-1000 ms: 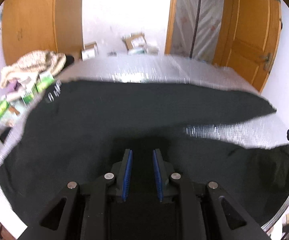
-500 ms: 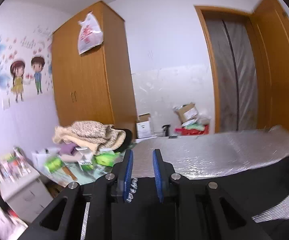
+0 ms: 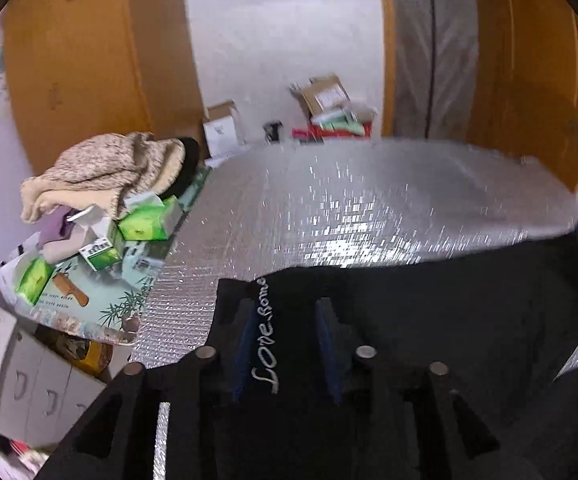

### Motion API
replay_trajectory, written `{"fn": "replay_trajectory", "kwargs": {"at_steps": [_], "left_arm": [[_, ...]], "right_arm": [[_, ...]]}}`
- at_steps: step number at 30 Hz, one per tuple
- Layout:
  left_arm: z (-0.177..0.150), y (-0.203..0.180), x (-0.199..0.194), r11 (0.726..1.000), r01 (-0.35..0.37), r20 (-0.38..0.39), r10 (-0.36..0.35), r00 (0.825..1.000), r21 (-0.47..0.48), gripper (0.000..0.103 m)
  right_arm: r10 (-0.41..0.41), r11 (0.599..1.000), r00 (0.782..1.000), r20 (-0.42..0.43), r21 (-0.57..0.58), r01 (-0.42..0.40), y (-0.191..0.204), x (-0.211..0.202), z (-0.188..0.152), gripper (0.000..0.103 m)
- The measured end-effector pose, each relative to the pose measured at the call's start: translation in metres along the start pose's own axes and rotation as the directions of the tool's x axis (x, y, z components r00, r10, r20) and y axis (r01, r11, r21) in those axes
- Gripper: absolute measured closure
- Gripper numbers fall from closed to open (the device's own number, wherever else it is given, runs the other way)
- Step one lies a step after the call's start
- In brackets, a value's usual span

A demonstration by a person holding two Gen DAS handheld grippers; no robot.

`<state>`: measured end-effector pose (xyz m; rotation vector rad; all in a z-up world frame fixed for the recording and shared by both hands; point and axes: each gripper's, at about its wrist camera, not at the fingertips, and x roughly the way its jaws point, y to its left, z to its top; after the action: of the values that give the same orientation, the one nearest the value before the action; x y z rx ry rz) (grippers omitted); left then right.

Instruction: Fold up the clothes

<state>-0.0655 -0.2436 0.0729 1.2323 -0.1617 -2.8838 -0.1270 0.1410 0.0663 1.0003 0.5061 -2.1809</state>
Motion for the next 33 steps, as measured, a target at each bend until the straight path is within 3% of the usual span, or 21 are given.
{"fn": "replay_trajectory", "kwargs": {"at_steps": [4, 13, 17, 21, 23, 25, 26, 27, 30, 31, 33], "left_arm": [[0.002, 0.015, 0.027, 1.0, 0.0, -0.055, 0.001, 0.998, 0.014, 0.062], [0.011, 0.049, 0.067, 0.997, 0.039, -0.095, -0.045, 0.994, -0.065, 0.053], [0.015, 0.047, 0.084, 0.995, 0.078, -0.167, -0.088, 0.982, -0.065, 0.053], [0.019, 0.053, 0.094, 0.988, 0.094, -0.208, -0.118, 0.971, -0.122, 0.054], [0.019, 0.058, 0.096, 0.98, 0.118, -0.204, -0.149, 0.968, -0.159, 0.06], [0.016, 0.059, 0.096, 0.975, 0.135, -0.191, -0.168, 0.967, -0.175, 0.067], [0.015, 0.058, 0.095, 0.974, 0.143, -0.183, -0.174, 0.968, -0.175, 0.076], [0.014, 0.057, 0.094, 0.975, 0.143, -0.174, -0.173, 0.969, -0.173, 0.077], [0.016, 0.053, 0.087, 0.979, 0.122, -0.151, -0.147, 0.978, -0.164, 0.083], [0.017, 0.053, 0.083, 0.977, 0.13, -0.136, -0.154, 0.979, -0.171, 0.098], [0.02, 0.054, 0.071, 0.975, 0.127, -0.096, -0.147, 0.985, -0.184, 0.098]], "right_arm": [[0.016, 1.0, 0.999, -0.038, -0.004, -0.016, -0.014, 0.029, 0.007, 0.047], [0.046, 0.999, 0.995, -0.091, 0.005, -0.046, -0.034, 0.074, 0.013, 0.047], [0.072, 0.997, 0.991, -0.111, -0.006, -0.073, -0.035, 0.083, 0.013, 0.046], [0.076, 0.997, 0.988, -0.132, -0.023, -0.08, -0.034, 0.085, 0.015, 0.048], [0.083, 0.996, 0.986, -0.142, -0.015, -0.086, -0.034, 0.085, 0.016, 0.061], [0.081, 0.996, 0.986, -0.145, -0.025, -0.086, -0.031, 0.084, 0.017, 0.085], [0.079, 0.996, 0.986, -0.146, -0.033, -0.085, -0.029, 0.083, 0.017, 0.093], [0.076, 0.996, 0.986, -0.146, -0.041, -0.083, -0.027, 0.083, 0.017, 0.098], [0.05, 0.997, 0.989, -0.143, -0.057, -0.058, -0.022, 0.078, 0.019, 0.099], [0.044, 0.997, 0.989, -0.138, -0.058, -0.052, -0.021, 0.076, 0.02, 0.099], [0.041, 0.997, 0.992, -0.117, -0.052, -0.048, -0.021, 0.066, 0.021, 0.099]]}}
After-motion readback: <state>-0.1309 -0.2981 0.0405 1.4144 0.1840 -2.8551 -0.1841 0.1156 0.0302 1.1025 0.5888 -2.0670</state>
